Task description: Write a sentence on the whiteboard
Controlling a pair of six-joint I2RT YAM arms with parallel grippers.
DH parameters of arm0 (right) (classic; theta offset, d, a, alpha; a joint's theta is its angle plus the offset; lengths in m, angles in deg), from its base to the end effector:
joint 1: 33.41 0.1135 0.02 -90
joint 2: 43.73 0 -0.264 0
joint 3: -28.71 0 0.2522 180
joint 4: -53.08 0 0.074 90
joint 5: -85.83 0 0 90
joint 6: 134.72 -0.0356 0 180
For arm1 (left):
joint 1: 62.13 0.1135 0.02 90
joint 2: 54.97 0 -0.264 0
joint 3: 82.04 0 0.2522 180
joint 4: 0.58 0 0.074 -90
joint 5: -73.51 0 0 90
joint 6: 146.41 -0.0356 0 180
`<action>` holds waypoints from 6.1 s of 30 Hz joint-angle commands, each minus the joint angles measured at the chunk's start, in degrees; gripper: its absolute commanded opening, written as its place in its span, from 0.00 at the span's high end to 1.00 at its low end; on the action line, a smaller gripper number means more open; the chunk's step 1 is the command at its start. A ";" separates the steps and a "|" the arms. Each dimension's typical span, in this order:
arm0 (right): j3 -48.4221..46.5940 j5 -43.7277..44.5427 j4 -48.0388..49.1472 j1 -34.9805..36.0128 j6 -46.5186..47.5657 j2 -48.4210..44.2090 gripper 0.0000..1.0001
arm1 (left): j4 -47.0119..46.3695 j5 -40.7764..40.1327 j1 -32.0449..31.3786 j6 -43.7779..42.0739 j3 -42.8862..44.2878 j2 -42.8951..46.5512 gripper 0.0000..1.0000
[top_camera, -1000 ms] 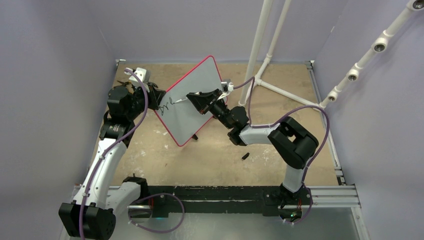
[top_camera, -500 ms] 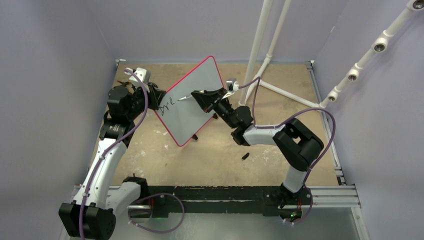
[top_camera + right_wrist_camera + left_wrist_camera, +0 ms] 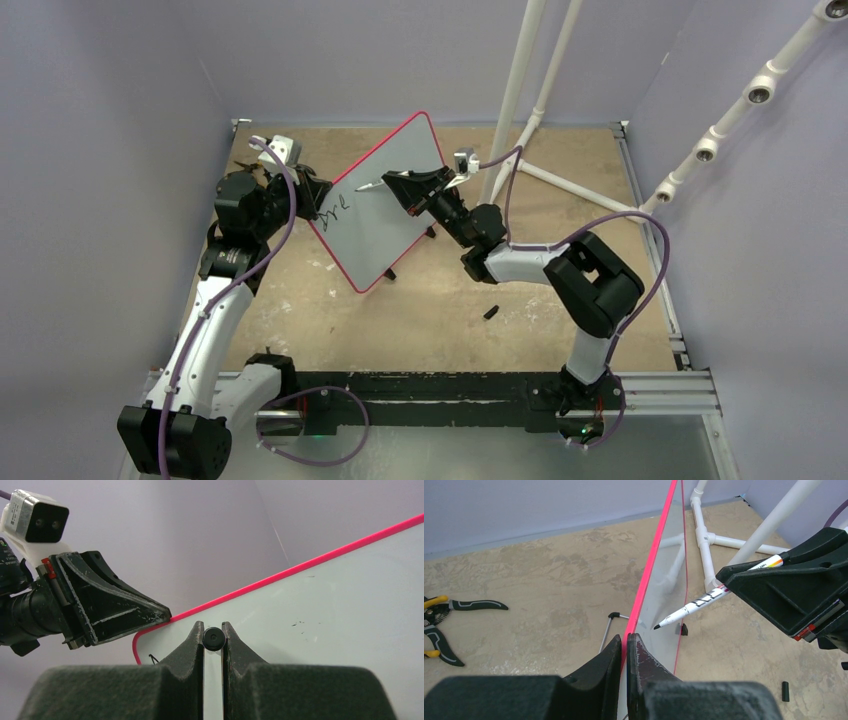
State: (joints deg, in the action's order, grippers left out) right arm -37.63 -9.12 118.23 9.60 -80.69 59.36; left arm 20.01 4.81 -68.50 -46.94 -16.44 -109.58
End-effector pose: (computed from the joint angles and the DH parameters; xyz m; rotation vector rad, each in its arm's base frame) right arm 0.2744 0.2602 0.2718 -0.1556 1.1556 1.2795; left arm 0.2176 -0.0373 0.3589 0.2285 1.7407 -0.5248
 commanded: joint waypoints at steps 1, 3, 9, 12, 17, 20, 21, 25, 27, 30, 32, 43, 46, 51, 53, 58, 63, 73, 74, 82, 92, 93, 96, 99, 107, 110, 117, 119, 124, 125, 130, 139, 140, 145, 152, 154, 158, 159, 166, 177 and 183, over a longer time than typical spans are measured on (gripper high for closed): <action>-2.53 -1.04 2.70 0.02 -0.40 0.92 1.00 | 0.46 1.53 0.31 0.91 -0.76 -0.59 0.94; -2.68 -0.95 2.46 0.02 -0.59 1.12 1.00 | 0.51 1.55 0.31 0.94 -0.72 -0.59 0.94; -3.85 -1.09 2.12 0.02 -0.51 1.80 1.00 | 0.47 1.55 0.31 0.90 -0.77 -0.55 0.94; -4.20 -1.24 2.48 -0.03 -0.30 1.98 1.00 | 0.51 1.55 0.31 0.91 -0.76 -0.59 0.94; -4.31 -1.25 2.47 -0.03 0.11 1.94 1.00 | 0.58 1.55 0.31 0.88 -0.68 -0.51 0.94; -3.63 -1.84 2.38 0.05 -0.21 2.19 1.00 | 0.55 1.55 0.31 0.92 -0.75 -0.50 0.94; -3.17 -2.04 2.43 0.06 -0.38 2.32 1.00 | 0.55 1.55 0.31 0.87 -0.77 -0.50 0.94; -2.20 -3.39 2.39 0.15 -1.06 2.97 1.00 | 0.55 1.55 0.31 0.90 -0.74 -0.50 0.94; -1.94 -4.02 2.36 0.22 -1.29 3.23 1.00 | 0.55 1.55 0.31 0.90 -0.72 -0.60 0.94; -1.64 -4.36 2.00 0.23 -1.30 3.43 1.00 | 0.55 1.53 0.31 0.90 -0.70 -0.67 0.94; -1.08 -4.18 1.95 0.27 -1.23 3.37 1.00 | 0.55 1.50 0.31 0.90 -0.66 -0.72 0.94; 1.38 -2.18 1.43 0.30 -0.61 2.34 1.00 | 0.55 1.55 0.31 0.90 -0.68 -0.72 0.94; 1.22 -1.23 1.33 0.26 -0.22 1.89 1.00 | 0.56 1.55 0.31 0.90 -0.76 -0.67 0.94; 0.11 -0.99 0.46 0.26 0.35 1.35 1.00 | 0.55 1.55 0.31 0.93 -0.70 -0.67 0.94; -0.51 -0.83 0.24 0.22 0.52 1.28 1.00 | 0.55 1.55 0.31 0.90 -0.76 -0.67 0.94; -1.59 -0.25 0.12 0.23 0.87 1.00 1.00 | 0.60 1.55 0.30 0.90 -0.69 -0.59 0.94; -2.07 0.52 -0.14 0.12 1.31 0.58 1.00 | 0.62 1.55 0.30 0.92 -0.68 -0.59 0.94; -3.07 1.11 0.13 0.06 1.51 0.27 1.00 | 0.46 1.64 0.31 0.90 -0.64 -0.54 0.94; -3.20 1.02 0.06 0.06 1.59 0.27 1.00 | 0.46 1.64 0.31 0.90 -0.63 -0.50 0.94; -3.49 1.47 0.52 0.06 1.60 -0.03 1.00 | 0.42 1.81 0.31 0.98 -0.61 -0.59 0.94; -3.91 1.74 1.19 -0.27 1.34 -0.52 1.00 | 0.38 1.86 0.31 0.99 -0.63 -0.59 0.94; -4.05 1.66 1.14 -0.29 1.38 -0.52 1.00 | 0.38 1.94 0.31 0.98 -0.65 -0.59 0.94; -4.29 1.48 1.12 -0.29 1.34 -0.31 1.00 | 0.38 1.90 0.31 1.03 -0.67 -0.50 0.94; -4.25 1.22 1.06 -0.29 1.34 -0.06 1.00 | 0.41 1.90 0.31 0.99 -0.63 -0.50 0.94; -2.71 1.08 1.09 -0.29 1.20 0.10 1.00 | 0.46 1.82 0.30 0.98 -0.63 -0.41 0.94; -1.49 1.33 1.51 -0.29 0.95 0.02 1.00 | 0.46 1.78 0.33 0.98 -0.67 -0.41 0.94; 1.08 1.61 2.34 -0.21 -0.07 0.10 1.00 | 0.46 1.71 0.34 0.98 -0.68 -0.50 0.94; 1.14 1.60 2.22 -0.20 -0.02 0.18 1.00 | 0.47 1.73 0.38 0.99 -0.66 -0.50 0.94; 1.72 2.23 1.73 -0.27 0.52 -0.11 1.00 | 0.49 1.64 0.39 0.90 -0.66 -0.50 0.94; 1.91 2.49 1.67 -0.29 0.66 -0.35 1.00 | 0.47 1.60 0.38 0.91 -0.69 -0.50 0.94; 2.65 3.31 0.57 -0.33 1.28 -1.19 1.00 | 0.39 1.73 0.37 0.98 -0.61 -0.50 0.94; 3.12 3.21 -0.71 -0.44 2.71 -5.78 1.00 | -0.06 1.90 0.39 2.15 0.69 -0.41 0.88; 3.53 3.35 -0.83 -0.58 3.01 -7.02 1.00 | -0.05 1.86 0.33 2.39 1.11 -0.41 0.86; 6.69 2.89 -1.75 -2.13 3.50 -13.62 1.00 | 0.46 1.09 0.36 3.80 3.80 -0.07 0.75; 12.55 0.85 -5.83 -5.48 4.87 -24.17 1.00 | 0.46 5.31 0.31 6.22 8.45 -3.16 0.57; 13.77 -0.42 -8.47 -6.73 5.83 -27.67 1.00 | 0.18 7.09 0.31 6.49 9.60 -4.99 0.51; 15.78 -4.20 -12.71 -9.87 5.83 -33.47 1.00 | 0.06 11.82 0.31 7.19 12.59 -10.46 0.45; 16.00 -5.85 -13.63 -10.96 5.86 -34.50 1.00 | 0.29 13.25 0.31 7.15 13.50 -12.17 0.44; 17.38 -15.03 -19.34 -12.62 8.15 -39.48 1.00 | 1.12 16.27 0.13 5.87 17.53 -20.87 0.40; 18.95 -17.87 -21.91 -12.60 10.12 -40.48 1.00 | 0.62 18.17 -0.82 4.06 17.21 -26.87 0.36; 19.02 -18.37 -21.29 -12.59 9.85 -39.59 1.00 | -0.16 20.21 -1.01 4.02 16.80 -27.19 0.67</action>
State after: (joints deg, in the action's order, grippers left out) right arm -18.50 -26.17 95.78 -2.84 -71.77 19.65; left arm 19.38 21.64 -68.59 -41.13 -0.20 -135.76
